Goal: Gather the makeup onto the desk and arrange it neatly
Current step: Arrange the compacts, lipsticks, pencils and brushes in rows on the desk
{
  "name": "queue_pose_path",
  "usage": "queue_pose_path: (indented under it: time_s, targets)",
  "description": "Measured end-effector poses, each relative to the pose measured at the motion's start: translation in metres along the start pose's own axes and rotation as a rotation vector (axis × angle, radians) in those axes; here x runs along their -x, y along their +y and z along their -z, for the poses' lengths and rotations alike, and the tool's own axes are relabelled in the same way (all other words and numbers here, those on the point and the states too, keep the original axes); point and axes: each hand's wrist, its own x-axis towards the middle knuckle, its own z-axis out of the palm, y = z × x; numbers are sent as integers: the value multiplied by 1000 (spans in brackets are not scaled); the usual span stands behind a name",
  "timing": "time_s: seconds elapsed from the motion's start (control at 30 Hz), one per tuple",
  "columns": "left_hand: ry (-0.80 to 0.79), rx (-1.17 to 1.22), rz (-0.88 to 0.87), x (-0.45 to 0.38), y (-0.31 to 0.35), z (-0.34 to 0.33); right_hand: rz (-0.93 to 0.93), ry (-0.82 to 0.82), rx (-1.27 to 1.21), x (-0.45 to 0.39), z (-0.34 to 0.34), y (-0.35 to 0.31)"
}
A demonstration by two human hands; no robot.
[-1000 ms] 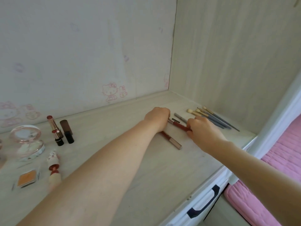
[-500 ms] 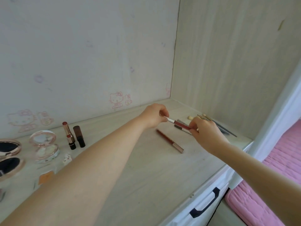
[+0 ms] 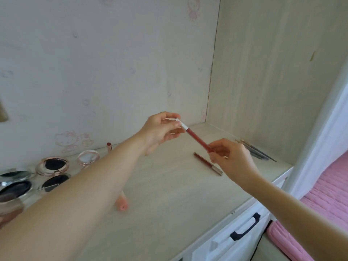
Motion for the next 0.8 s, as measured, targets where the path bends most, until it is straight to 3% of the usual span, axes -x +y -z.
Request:
queue_pose_path:
  time_s: [0.1, 0.2, 0.43, 0.6, 0.8]
  targets:
    - [69, 188, -21, 27, 4, 10, -75, -23, -303, 15, -20, -21]
    - [190, 208, -74, 55, 3, 20, -168, -74, -601, 32, -41, -40]
    - [268, 245, -69, 118, -6, 55, -356, -223, -1006, 69, -97, -73]
    - [229, 121, -76, 162, -12, 83, -477, -370, -1133, 94, -135, -94]
    - [304, -9, -98, 208, -16, 117, -509, -587, -1111, 123, -173, -120]
